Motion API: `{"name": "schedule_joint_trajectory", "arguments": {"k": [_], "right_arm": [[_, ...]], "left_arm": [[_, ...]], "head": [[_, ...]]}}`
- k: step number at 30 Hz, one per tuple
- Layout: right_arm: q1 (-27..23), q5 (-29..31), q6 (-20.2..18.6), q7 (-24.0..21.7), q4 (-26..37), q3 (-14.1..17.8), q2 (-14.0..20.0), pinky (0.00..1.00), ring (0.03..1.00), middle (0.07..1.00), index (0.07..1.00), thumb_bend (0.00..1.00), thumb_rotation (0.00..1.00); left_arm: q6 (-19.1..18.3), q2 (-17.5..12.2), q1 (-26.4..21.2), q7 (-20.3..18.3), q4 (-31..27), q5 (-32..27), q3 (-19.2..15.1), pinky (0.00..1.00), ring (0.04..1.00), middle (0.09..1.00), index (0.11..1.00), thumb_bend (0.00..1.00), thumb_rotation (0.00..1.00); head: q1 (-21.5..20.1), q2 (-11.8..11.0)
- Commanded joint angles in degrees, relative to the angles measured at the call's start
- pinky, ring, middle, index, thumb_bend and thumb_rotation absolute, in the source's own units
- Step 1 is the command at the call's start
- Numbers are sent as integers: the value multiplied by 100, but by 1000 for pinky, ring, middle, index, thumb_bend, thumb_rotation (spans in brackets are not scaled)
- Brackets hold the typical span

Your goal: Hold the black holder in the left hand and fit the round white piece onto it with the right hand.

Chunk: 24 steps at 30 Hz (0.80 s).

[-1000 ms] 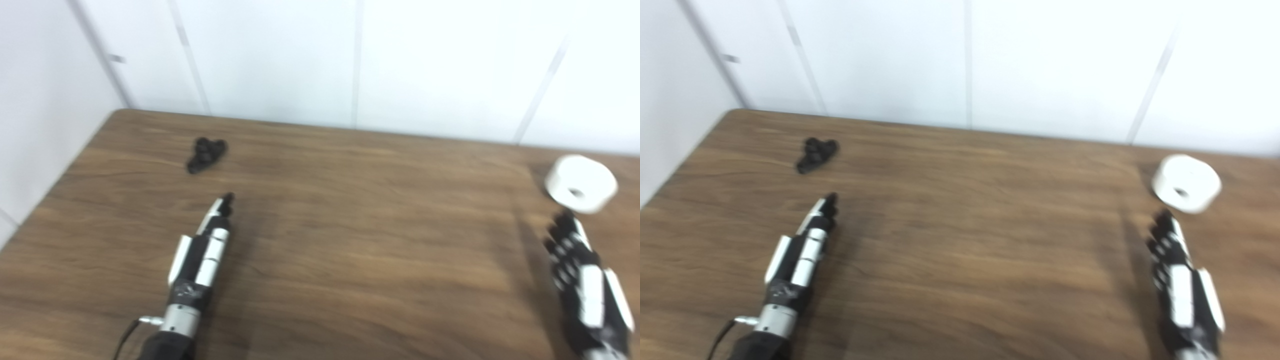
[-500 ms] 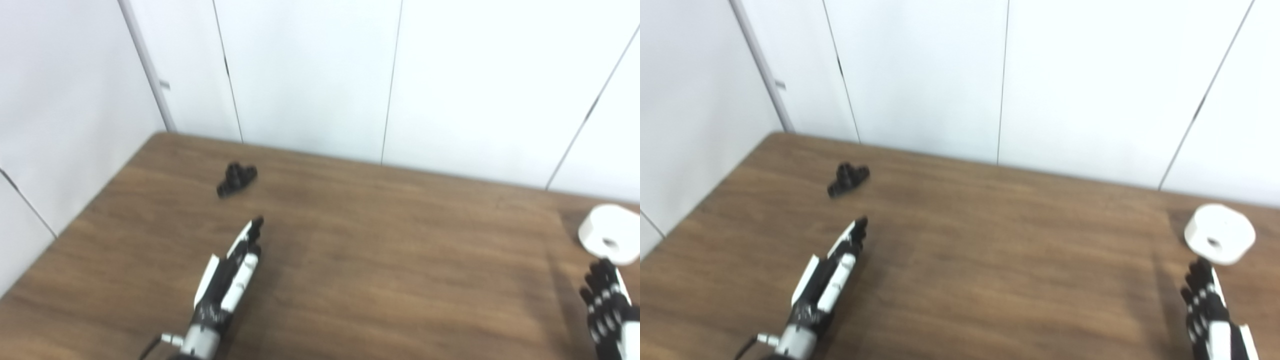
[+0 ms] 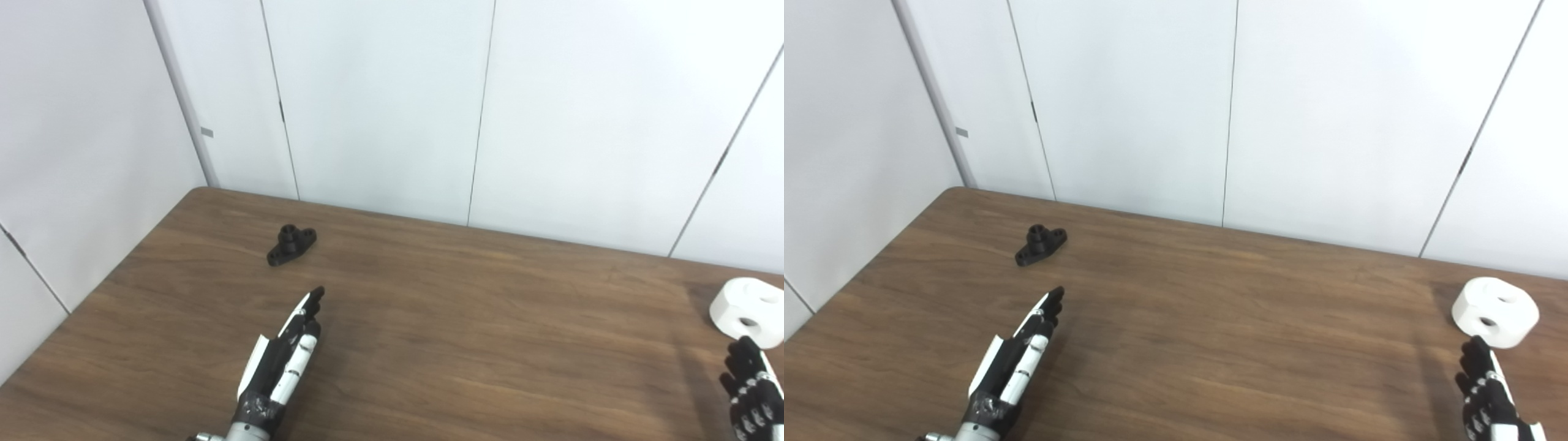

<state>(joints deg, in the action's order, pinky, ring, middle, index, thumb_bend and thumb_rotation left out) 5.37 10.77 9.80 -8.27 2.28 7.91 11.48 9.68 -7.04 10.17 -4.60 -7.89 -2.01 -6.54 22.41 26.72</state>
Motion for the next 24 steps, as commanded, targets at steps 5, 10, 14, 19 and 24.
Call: {"name": "schedule_joint_trajectory", "arguments": {"k": [5,10,14,19,24], "right_arm": [[306,107,146,-79,-676,-12,-128,1000,992,974,954,730,1000],[328,56,117,-38,-634,6,-146,1000,971,951,938,721,1000],[332,63,87,-41,-605,7,-145,1000,973,953,940,746,1000],[340,42,61,-25,-565,5,-150,1000,968,951,938,766,1000],[342,14,27,32,-575,43,-173,943,933,926,912,800,1000]], "left_arm": [[10,247,130,87,387,-1,146,1000,1000,1000,985,433,873],[-61,303,190,140,203,-198,16,1000,998,985,964,464,740],[-325,277,201,290,-239,-11,-81,1000,986,969,942,554,552],[-672,72,68,468,-700,246,-223,1000,984,964,936,694,425],[-1095,-250,-181,505,-946,223,-535,1000,996,978,934,749,330]], "head": [[33,-2],[26,13],[0,54],[0,54],[-15,96]]}}
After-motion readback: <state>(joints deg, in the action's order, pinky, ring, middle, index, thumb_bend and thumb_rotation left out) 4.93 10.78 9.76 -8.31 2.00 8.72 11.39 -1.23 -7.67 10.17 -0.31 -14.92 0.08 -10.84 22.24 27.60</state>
